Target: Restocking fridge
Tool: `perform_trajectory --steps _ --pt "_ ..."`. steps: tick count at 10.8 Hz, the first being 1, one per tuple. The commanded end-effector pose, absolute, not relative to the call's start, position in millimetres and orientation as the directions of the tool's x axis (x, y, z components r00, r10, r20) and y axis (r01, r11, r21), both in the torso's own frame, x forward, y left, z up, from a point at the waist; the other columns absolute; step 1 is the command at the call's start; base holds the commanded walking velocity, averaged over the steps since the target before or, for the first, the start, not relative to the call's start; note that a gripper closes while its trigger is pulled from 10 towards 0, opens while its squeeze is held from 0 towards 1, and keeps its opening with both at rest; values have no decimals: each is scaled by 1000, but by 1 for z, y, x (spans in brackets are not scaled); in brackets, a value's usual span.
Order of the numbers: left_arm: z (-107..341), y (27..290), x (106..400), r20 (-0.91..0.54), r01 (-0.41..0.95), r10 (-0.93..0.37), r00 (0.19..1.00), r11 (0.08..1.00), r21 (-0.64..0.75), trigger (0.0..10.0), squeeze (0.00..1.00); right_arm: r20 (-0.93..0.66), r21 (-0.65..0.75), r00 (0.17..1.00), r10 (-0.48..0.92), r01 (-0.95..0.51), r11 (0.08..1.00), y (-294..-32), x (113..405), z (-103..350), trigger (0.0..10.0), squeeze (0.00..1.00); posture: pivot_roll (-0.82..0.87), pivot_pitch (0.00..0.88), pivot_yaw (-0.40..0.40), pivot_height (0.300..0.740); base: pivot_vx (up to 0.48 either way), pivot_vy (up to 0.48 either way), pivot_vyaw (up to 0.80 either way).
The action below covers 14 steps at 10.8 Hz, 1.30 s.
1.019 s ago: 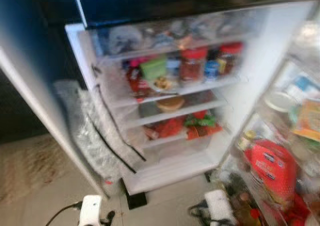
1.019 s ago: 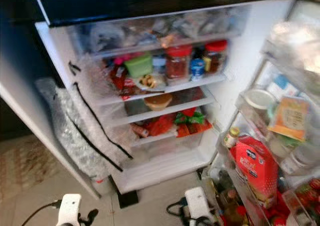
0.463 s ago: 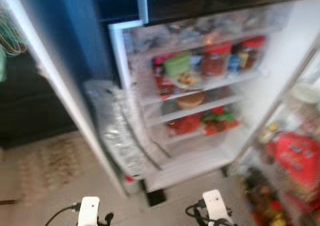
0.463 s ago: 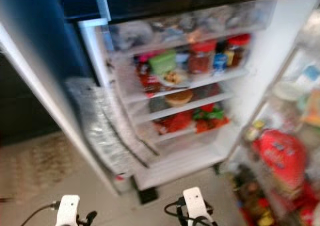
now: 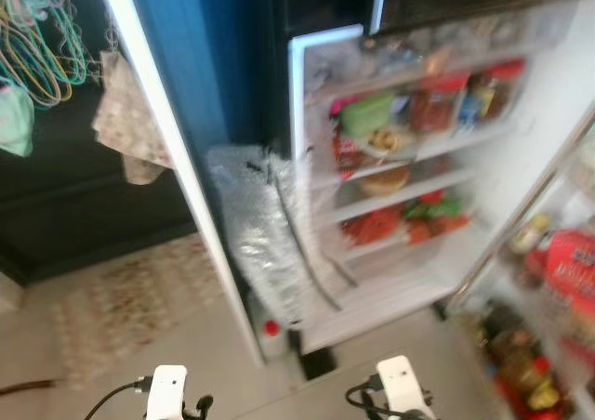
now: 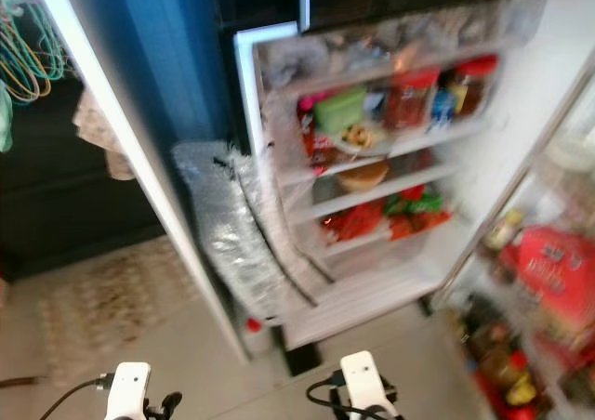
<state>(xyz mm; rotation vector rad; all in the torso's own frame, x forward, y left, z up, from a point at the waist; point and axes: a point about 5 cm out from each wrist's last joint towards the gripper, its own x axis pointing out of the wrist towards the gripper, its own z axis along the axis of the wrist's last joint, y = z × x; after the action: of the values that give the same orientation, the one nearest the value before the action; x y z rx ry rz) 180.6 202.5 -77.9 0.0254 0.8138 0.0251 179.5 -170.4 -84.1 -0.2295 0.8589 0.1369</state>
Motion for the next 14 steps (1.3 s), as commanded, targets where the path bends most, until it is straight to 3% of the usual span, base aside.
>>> perform_trajectory --steps 1,7,14 --pt "-82 203 173 -752 -7 34 659 999 39 10000 0 -773 -141 634 20 -202 969 -172 175 -86 10000 0 -97 12 70 740 0 319 0" --pt "-81 208 173 -758 36 35 651 996 77 10000 0 -784 -132 621 3 -171 976 -171 170 -89 10000 0 -97 0 87 740 0 52 0" --pt "-79 210 176 -752 44 41 658 995 93 10000 0 -794 -134 607 -25 -135 982 -176 165 -91 10000 0 -99 0 98 740 0 0 -707"
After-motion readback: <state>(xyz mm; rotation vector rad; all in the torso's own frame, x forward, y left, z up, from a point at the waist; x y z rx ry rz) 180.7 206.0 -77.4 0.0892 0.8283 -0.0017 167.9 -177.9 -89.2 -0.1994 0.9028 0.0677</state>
